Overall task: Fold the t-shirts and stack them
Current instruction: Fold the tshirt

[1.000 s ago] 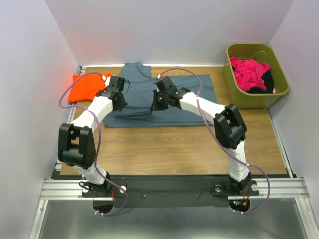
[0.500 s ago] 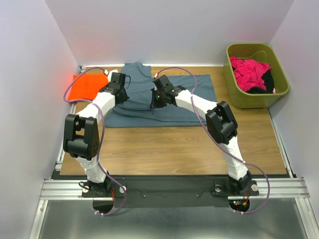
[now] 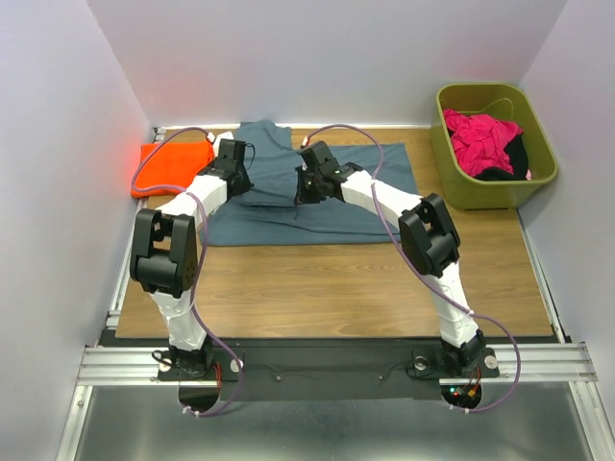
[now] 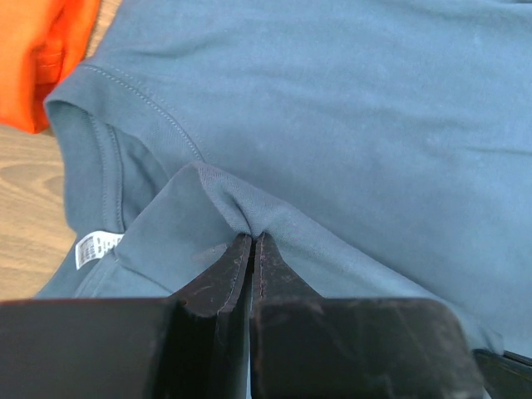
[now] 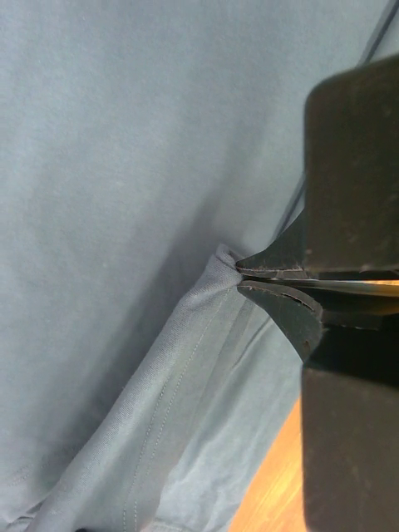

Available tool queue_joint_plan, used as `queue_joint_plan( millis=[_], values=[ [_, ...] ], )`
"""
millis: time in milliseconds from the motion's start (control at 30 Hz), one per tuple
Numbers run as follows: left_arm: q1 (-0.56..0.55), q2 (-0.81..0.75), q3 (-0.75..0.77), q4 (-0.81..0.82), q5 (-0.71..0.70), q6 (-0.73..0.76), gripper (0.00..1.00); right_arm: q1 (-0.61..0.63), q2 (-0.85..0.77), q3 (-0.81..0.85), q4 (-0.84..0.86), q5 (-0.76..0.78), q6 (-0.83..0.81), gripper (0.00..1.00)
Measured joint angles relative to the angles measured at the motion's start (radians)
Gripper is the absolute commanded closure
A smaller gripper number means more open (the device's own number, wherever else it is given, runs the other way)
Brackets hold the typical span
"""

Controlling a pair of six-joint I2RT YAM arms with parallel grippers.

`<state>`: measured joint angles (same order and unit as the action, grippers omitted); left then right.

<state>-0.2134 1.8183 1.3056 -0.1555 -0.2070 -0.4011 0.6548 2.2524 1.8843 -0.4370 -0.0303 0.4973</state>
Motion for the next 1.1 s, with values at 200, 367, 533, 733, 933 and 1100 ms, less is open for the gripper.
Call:
queue_joint_plan(
  millis=[200,367,533,733,933,1100],
  values=[
    [0.0,0.035,0.018,0.011,0.01,0.004,0.81,-0.005,0.017,0.008,0.0,0.002,-0.009,0.9],
    [0.0,0.053,0.019,0.019,0.011,0.01,0.64,-0.006,0.039,0.008,0.0,0.025,-0.014,0.81],
    [0.003,0.059,0.027,0.023,0.008,0.011,0.3,-0.007,0.043,0.01,-0.004,0.057,-0.036,0.63],
    [0.006,0.041,0.051,0.031,0.003,0.01,0.19,-0.007,0.042,0.043,-0.005,0.07,-0.103,0.4],
    [0.006,-0.104,0.002,0.006,-0.015,-0.018,0.26,-0.007,0.031,0.048,-0.004,-0.002,-0.238,0.36],
    [0.008,-0.217,-0.107,-0.014,-0.039,-0.061,0.47,-0.006,0.026,0.044,-0.004,-0.029,-0.34,0.39]
  ],
)
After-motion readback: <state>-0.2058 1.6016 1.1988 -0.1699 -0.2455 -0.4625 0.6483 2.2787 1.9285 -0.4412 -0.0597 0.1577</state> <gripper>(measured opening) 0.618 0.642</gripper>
